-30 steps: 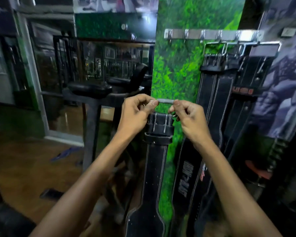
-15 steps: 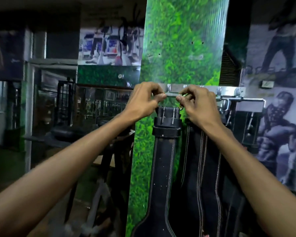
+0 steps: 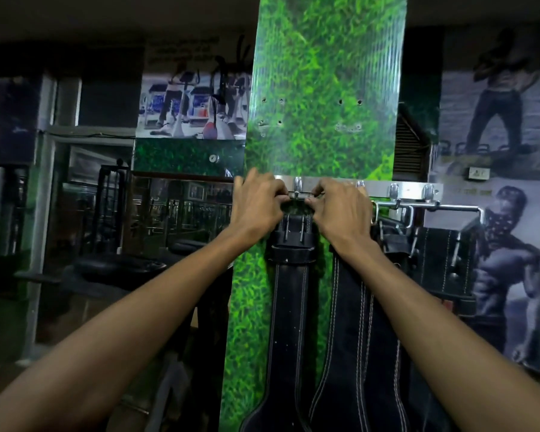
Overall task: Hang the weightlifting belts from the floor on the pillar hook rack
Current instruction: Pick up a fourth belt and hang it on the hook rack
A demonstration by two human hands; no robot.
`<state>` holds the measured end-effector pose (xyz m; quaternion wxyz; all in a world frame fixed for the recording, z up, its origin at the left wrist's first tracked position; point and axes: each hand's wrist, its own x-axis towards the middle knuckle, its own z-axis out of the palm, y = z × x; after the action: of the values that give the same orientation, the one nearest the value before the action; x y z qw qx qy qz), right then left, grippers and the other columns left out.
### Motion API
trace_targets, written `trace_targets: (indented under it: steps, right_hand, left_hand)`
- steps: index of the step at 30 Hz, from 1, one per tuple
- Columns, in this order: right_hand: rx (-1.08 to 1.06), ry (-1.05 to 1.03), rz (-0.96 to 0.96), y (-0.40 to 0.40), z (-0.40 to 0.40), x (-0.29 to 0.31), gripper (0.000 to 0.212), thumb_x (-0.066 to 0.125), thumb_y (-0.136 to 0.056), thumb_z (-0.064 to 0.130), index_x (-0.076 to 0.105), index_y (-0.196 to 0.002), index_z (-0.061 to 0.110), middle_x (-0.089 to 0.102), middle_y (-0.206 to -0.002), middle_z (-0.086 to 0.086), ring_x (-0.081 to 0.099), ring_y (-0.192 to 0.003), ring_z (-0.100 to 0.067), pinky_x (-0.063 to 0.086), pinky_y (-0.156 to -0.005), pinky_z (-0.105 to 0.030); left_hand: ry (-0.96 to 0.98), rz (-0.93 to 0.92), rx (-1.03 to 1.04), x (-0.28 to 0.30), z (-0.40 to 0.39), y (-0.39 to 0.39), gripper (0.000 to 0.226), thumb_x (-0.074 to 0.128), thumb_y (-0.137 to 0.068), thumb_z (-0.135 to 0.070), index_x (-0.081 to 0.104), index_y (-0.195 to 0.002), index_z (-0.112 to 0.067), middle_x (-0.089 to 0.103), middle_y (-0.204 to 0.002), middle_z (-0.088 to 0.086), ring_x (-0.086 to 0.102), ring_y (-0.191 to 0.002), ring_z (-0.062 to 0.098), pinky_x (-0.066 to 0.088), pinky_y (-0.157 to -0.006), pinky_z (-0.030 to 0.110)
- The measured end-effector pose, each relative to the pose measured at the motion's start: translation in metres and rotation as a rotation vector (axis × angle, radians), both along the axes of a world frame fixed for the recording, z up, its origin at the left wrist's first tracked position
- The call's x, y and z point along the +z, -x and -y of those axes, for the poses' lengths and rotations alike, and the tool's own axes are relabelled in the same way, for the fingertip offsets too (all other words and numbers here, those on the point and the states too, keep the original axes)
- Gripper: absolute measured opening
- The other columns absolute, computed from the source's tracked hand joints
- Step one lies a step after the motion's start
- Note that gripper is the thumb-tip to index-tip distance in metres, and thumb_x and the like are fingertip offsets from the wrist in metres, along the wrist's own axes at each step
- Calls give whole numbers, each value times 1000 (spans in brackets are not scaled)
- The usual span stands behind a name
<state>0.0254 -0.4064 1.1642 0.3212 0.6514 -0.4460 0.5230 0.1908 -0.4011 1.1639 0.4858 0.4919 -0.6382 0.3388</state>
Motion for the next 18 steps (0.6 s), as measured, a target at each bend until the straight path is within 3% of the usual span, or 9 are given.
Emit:
trace_targets:
  steps: [3,6,10,13,18]
  right_hand:
    - [-10,-18,-15,1,1,0,24,75,-88,43,71,-103,24,76,-87,0,69,-92,-25,43,-102,-42]
    - [34,-68,-4,0,-3,1,26,76,-87,41,71,-106,23,76,-84,1,69,-89,-24,44,-103,-42]
    - [81,-91,10,2,-18,-6,26,76,-89,33,71,-112,22,78,-86,0,72,-84,-25,55,-85,-36]
    - [87,-69,46,6,-31,-20,26,76,-90,31,69,-114,23,77,-88,4,72,-81,-21,48,-66,-26]
    - [62,-50,32,5,-58,-42,21,72,-93,32,70,-113,27,76,-92,5,70,-89,-19,55,-67,-29]
  left_hand:
    - [8,-9,-41,-3,-3,-4,18,65,-95,-38,77,-97,-24,71,-104,-5,51,-105,20,31,-90,40]
    - [-33,-37,-77,-1,-10,-3,15,69,-93,-37,77,-97,-25,70,-102,-5,50,-104,18,31,-89,38]
    - [-38,-69,-95,-10,-20,-9,21,71,-89,-38,71,-103,-22,63,-108,-2,51,-107,19,36,-92,37]
    - [-12,-66,-96,-20,-34,-15,27,69,-88,-38,67,-108,-21,59,-113,1,51,-109,21,41,-92,37]
    - [-82,-43,-104,-31,-65,-25,36,65,-78,-36,63,-110,-22,52,-110,3,51,-105,23,48,-89,44]
